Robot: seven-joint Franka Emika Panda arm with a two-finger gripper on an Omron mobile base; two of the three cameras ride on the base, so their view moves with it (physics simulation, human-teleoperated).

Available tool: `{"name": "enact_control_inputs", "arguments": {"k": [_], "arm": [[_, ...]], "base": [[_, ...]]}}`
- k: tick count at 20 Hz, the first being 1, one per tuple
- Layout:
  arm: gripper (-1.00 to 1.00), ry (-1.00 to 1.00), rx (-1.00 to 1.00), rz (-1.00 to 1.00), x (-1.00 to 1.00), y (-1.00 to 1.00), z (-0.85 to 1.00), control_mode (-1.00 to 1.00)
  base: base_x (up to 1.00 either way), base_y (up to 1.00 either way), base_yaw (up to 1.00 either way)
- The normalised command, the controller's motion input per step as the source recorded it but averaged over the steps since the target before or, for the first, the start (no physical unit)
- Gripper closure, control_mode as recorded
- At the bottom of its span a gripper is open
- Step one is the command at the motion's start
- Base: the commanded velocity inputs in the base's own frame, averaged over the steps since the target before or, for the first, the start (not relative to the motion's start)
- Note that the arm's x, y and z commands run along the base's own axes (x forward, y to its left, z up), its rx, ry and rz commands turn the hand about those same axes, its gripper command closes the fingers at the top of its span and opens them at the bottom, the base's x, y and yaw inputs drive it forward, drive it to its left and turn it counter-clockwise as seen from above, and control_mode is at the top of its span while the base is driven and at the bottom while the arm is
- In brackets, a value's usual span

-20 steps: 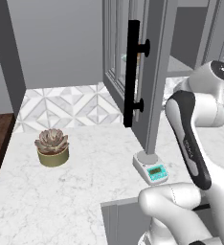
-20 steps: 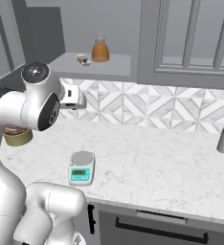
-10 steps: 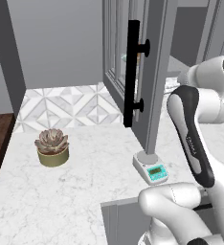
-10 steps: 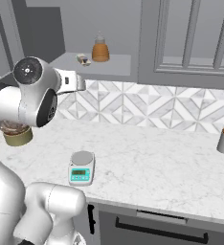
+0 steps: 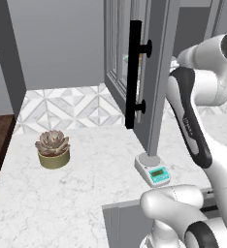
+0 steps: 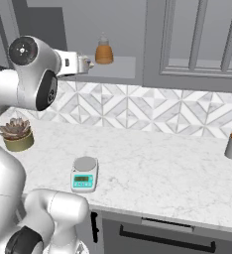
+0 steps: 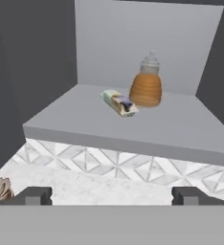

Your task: Pick the bar and place it on the digital scale for weighing, and close the cabinet.

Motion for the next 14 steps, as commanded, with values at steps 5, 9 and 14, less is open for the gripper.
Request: {"name": "enact_control_inputs", "arguments": {"k": [5, 9, 14], "arm": [[-1.0, 0.0, 0.0, 0.0, 0.47, 0.0, 0.14, -1.0], [-1.0, 0.0, 0.0, 0.0, 0.56, 0.0, 0.01, -1.0], [-1.0, 0.09, 0.03, 0.01, 0.53, 0.02, 0.0, -1.0]], "base": [[0.0, 0.0, 0.0], [0.0, 0.0, 0.0], [0.0, 0.0, 0.0]]}}
